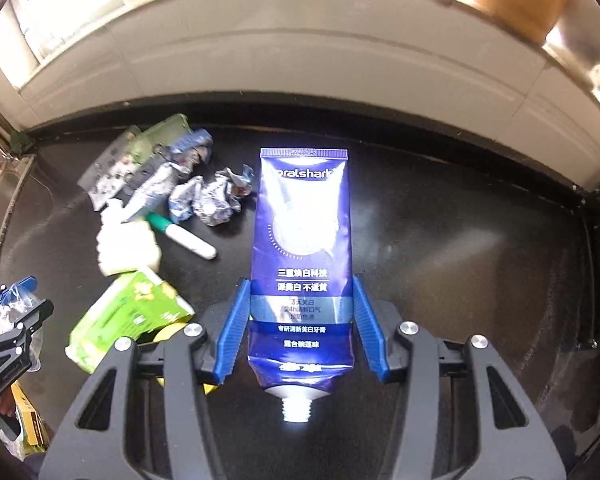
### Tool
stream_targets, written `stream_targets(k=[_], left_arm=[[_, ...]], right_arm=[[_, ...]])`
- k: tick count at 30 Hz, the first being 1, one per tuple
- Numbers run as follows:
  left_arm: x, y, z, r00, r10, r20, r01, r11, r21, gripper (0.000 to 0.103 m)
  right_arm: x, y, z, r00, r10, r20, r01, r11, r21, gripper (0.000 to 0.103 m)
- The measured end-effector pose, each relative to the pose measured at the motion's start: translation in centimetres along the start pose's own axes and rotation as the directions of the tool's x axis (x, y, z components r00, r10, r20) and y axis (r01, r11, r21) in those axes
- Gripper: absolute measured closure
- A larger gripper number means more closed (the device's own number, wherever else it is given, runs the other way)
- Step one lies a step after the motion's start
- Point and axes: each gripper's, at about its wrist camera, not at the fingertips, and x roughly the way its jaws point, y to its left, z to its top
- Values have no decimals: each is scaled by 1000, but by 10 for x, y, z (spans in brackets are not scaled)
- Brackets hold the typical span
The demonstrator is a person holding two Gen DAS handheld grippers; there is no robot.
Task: Collect trash
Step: 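Grasp the clear plastic cup with the left tool while the right tool grasps the blue toothpaste tube, then carry the plastic cup and toothpaste tube to the bin and release both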
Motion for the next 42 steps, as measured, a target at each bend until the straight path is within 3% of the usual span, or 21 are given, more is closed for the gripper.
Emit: stream_targets(k=[7,16,25,30,34,37,42], left_arm=[[-43,-17,-7,1000,-11,14,12,1000,-20,57],[-63,-39,-19,999,-18,27,19,1000,-8,57],[-85,-28,-26,997,8,72,-4,999,-54,57],[-110,5,-42,993,68,98,-52,987,-152,57],[-134,46,-73,982,162,100,-130,954,-271,57],[-150,79,-107,970,233,72,-189,906,-380,57],[-171,134,-184,939,343,-23,-296,771,-564,57]], right_arm=[[-63,18,-35,997,45,64,-44,999,-22,52],[-95,30,-77,995,70,76,-67,997,-40,52],[-108,55,-70,989,95,115,-84,992,-99,52],[-113,106,-57,979,170,116,-143,968,-208,52],[-113,172,-54,959,272,77,-229,908,-350,52],[-113,228,-60,940,341,23,-293,837,-462,52],[-114,340,-85,889,443,-116,-408,651,-640,52]])
